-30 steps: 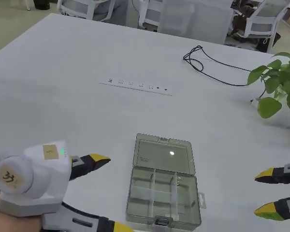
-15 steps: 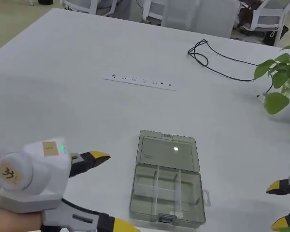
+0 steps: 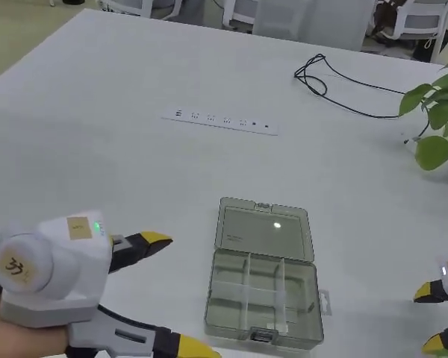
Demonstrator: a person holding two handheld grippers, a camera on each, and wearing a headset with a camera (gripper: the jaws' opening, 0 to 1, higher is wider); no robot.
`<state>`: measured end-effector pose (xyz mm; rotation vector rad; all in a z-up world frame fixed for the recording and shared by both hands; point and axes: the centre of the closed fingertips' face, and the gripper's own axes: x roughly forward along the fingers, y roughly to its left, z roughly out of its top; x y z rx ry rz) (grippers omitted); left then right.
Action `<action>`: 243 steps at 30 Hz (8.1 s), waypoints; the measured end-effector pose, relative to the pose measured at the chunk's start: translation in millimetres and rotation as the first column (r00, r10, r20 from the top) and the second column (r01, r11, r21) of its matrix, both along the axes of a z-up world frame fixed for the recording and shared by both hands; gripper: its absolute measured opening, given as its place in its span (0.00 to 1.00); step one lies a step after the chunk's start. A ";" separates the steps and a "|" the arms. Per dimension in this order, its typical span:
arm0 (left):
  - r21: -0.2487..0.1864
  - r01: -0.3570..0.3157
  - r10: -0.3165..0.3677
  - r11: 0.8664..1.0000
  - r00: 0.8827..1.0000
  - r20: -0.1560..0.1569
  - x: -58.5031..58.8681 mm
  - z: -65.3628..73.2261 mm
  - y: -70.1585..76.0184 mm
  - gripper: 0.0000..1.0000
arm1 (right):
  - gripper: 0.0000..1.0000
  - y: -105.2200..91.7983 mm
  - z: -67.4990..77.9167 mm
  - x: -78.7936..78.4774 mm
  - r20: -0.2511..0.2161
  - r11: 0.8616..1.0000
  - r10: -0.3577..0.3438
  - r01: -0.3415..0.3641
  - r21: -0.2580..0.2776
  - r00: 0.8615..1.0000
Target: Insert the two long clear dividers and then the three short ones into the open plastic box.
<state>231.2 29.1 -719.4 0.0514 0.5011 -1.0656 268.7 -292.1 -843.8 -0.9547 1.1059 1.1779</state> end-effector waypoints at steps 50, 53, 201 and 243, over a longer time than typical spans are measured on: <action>-0.014 -0.004 0.005 1.000 1.000 0.022 1.5 8.4 5.0 1.00 | 0.33 23.6 30.6 12.8 0.124 0.999 0.017 -0.020 0.030 0.992; -0.031 -0.013 0.014 0.999 1.000 0.022 4.0 12.6 3.5 0.99 | 0.33 35.5 42.3 13.7 0.154 0.998 0.020 -0.028 0.050 0.988; -0.278 0.343 -0.333 0.897 0.939 0.084 -52.9 91.0 -95.5 0.00 | 0.04 241.5 219.1 -91.7 -0.106 0.833 0.279 -0.185 0.521 0.954; -0.264 0.212 -0.214 0.941 0.977 0.019 -36.5 72.0 -71.4 0.19 | 0.03 230.2 214.4 -75.7 -0.052 0.842 0.244 -0.185 0.506 0.968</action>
